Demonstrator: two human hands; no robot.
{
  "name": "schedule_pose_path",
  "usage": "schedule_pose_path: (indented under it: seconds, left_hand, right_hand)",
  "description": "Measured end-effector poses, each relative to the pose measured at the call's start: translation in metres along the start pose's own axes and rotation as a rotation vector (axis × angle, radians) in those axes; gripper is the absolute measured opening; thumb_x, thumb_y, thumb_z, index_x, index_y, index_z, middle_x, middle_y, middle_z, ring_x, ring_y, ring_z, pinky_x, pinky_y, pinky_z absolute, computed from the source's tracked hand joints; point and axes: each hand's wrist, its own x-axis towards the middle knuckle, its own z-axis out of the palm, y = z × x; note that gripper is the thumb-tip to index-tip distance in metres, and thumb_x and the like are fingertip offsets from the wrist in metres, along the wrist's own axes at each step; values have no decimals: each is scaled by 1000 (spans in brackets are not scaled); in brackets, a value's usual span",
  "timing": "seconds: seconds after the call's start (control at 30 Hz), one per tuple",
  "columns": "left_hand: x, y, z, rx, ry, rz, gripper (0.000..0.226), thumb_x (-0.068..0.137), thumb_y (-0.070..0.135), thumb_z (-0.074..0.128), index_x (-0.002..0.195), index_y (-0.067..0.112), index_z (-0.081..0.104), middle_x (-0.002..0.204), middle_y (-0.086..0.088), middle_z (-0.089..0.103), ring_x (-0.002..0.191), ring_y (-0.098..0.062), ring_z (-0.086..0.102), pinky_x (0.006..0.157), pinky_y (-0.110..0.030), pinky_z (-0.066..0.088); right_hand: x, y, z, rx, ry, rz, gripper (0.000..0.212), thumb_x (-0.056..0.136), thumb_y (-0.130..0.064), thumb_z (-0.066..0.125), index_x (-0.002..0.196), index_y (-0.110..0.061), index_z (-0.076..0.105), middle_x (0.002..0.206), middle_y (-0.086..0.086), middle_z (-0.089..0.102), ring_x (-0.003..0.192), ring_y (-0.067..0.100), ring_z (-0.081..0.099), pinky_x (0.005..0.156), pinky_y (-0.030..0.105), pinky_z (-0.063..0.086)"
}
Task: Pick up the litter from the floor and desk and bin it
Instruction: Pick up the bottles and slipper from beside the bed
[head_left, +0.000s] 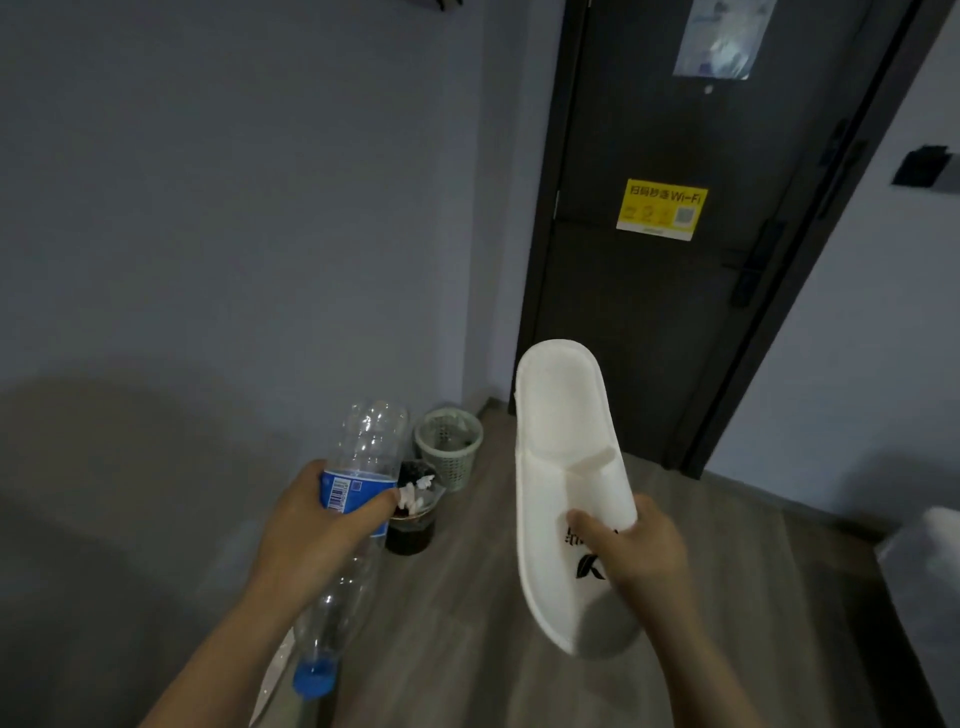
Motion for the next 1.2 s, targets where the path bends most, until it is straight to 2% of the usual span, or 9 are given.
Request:
schedule_pose_path:
  seconds: [0.2, 0.4, 0.47, 0.53, 0.67, 0.8, 0.97, 1.1, 1.2]
  left_hand:
    - [91, 22, 61, 54, 90, -40, 28, 73, 24, 79, 80, 18, 53, 74, 2, 63, 65, -10, 59, 53, -21, 39]
    - [171, 14, 102, 63, 104, -117, 29, 76, 23, 79, 87, 14, 54, 79, 0, 63, 68, -12, 60, 55, -21, 43]
    - [200, 7, 114, 69, 107, -141, 35, 75, 24, 79, 91, 6, 54, 80, -4, 64, 67, -14, 60, 55, -21, 42]
    - [230, -3, 125, 70, 107, -156, 32, 74, 23, 80, 84, 8, 53, 75, -4, 62, 63, -13, 58, 52, -20, 40]
    - [301, -28, 143, 53, 104, -208, 30, 74, 24, 79, 81, 11, 53, 73, -3, 63, 62, -13, 57, 52, -21, 40]
    - [382, -52, 156, 35, 89, -275, 29, 74, 22, 80, 79, 14, 53, 75, -2, 62, 63, -11, 56, 49, -14, 40]
    - [468, -76, 162, 77, 66, -370, 33, 71, 25, 82, 85, 9, 57, 77, -4, 64, 67, -16, 59, 57, -23, 43]
    - [510, -100, 169, 120, 57, -446, 41, 65, 33, 85, 85, 11, 57, 76, -5, 65, 70, -21, 62, 61, -30, 47]
    - [536, -121, 178, 153, 68, -522, 37, 68, 31, 84, 85, 12, 57, 76, -5, 66, 72, -23, 63, 63, -33, 49]
  right_hand:
    - [135, -9, 16, -11, -123, -39, 34, 75, -34, 79, 98, -16, 62, 88, 0, 68, 75, 14, 64, 60, 30, 50]
    - [228, -8, 52, -45, -232, -9, 41, 77, -35, 77, 109, -15, 61, 94, 1, 68, 79, 15, 64, 56, 22, 45]
    - [260, -7, 67, -63, -256, 2, 44, 78, -37, 76, 112, -15, 60, 97, 2, 68, 81, 16, 64, 58, 23, 47]
    - [292, -6, 85, -72, -279, 25, 47, 78, -39, 75, 115, -17, 58, 99, 2, 67, 83, 17, 64, 61, 27, 50]
    - [355, -10, 129, -143, -324, 40, 44, 80, -37, 74, 115, -21, 52, 97, -2, 63, 78, 8, 58, 52, 18, 39]
    - [424, -19, 176, -198, -364, 75, 37, 80, -29, 75, 108, -19, 53, 87, -4, 63, 71, 6, 58, 49, 17, 38]
    - [498, -23, 244, -239, -420, 164, 39, 78, -30, 75, 107, -13, 53, 89, 1, 61, 72, 11, 58, 52, 22, 42]
    - [543, -13, 292, -308, -507, 208, 41, 76, -33, 76, 103, -16, 51, 85, -3, 60, 71, 11, 59, 54, 25, 44]
    - [575, -3, 329, -358, -582, 208, 39, 76, -34, 75, 101, -16, 51, 85, -2, 61, 73, 12, 60, 55, 24, 45]
